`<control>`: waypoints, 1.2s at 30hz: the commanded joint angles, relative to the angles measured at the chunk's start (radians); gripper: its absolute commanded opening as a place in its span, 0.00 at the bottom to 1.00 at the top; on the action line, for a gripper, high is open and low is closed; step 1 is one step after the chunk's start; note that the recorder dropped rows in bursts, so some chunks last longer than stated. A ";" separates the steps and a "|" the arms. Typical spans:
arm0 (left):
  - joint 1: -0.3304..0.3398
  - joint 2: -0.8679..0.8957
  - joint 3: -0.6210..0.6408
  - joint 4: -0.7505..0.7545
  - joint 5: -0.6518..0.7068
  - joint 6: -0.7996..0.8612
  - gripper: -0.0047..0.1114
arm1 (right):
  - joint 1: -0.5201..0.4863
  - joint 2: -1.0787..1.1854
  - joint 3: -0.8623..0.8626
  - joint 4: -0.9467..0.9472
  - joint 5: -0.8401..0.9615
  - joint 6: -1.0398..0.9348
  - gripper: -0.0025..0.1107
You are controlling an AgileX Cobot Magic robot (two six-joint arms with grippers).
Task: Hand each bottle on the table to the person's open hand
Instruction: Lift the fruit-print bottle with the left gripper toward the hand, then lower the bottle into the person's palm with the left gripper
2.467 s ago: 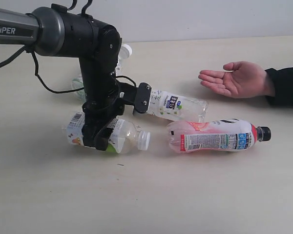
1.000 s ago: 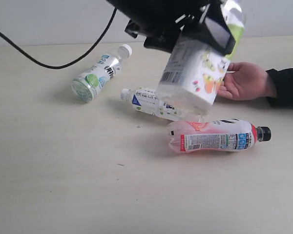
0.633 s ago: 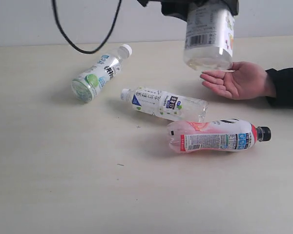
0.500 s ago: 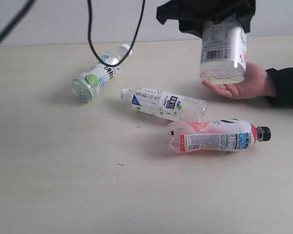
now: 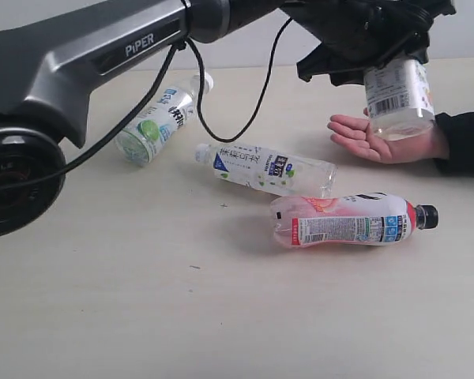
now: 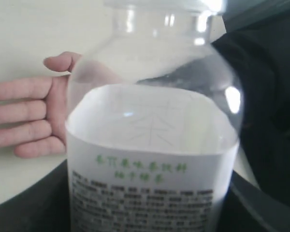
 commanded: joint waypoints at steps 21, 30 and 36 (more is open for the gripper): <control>0.062 0.169 -0.013 -0.578 -0.254 0.315 0.04 | -0.008 -0.005 0.005 -0.002 -0.008 -0.003 0.02; 0.064 0.187 -0.013 -0.590 -0.275 0.315 0.04 | -0.008 -0.005 0.005 -0.002 -0.008 -0.003 0.02; 0.064 0.204 -0.013 -0.595 -0.295 0.341 0.04 | -0.008 -0.005 0.005 -0.002 -0.008 -0.003 0.02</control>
